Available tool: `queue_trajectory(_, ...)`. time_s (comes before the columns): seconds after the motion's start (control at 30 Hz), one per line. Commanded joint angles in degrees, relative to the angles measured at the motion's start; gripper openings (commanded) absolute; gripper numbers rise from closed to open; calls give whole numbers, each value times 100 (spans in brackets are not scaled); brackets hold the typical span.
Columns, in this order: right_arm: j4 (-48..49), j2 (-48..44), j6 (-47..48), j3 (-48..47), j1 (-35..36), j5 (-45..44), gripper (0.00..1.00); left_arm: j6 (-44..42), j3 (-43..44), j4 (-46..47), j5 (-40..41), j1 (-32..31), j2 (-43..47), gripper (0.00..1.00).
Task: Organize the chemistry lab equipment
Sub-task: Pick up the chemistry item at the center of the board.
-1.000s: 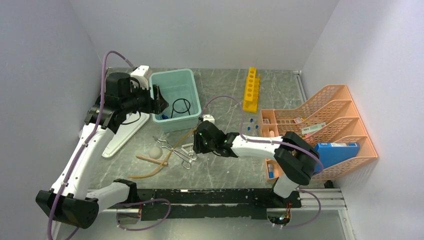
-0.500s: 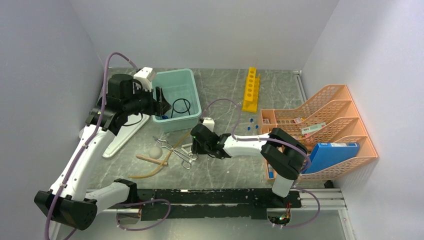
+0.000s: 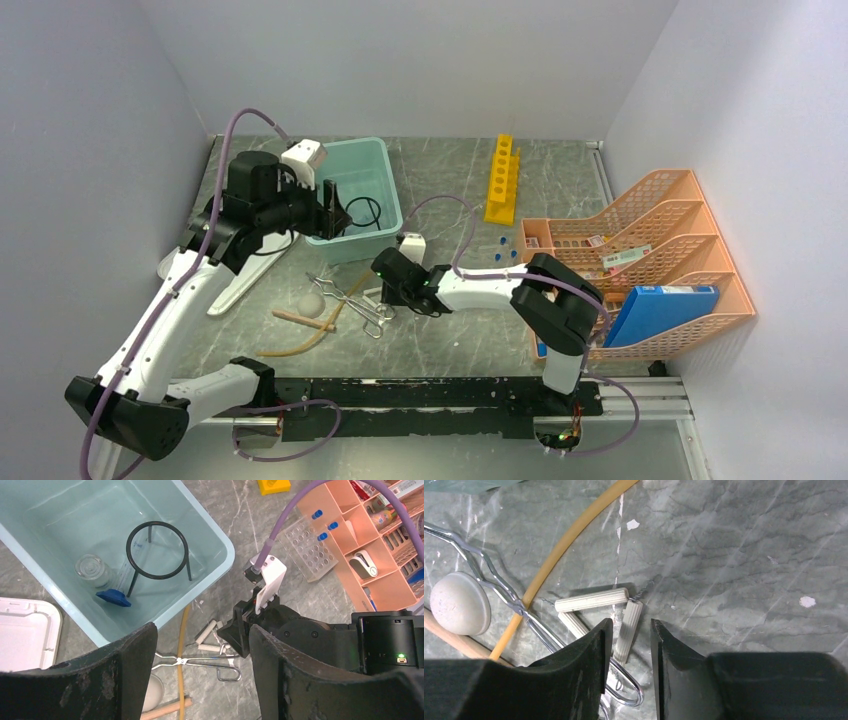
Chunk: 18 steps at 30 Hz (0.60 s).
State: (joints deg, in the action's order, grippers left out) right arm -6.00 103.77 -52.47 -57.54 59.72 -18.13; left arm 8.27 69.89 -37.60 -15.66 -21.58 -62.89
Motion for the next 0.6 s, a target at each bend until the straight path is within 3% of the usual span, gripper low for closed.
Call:
queue_trajectory(0.0,-375,188,-44,-91,80,-380,36,-81,69,-36,127,-69,-2,72)
queue_trajectory(0.3,-710,423,184,-299,189,-517,32,-123,77,-45,331,-172,-47,74)
queue_trajectory(0.57,-868,448,169,-234,173,-686,9,-142,117,-76,451,-245,-57,74)
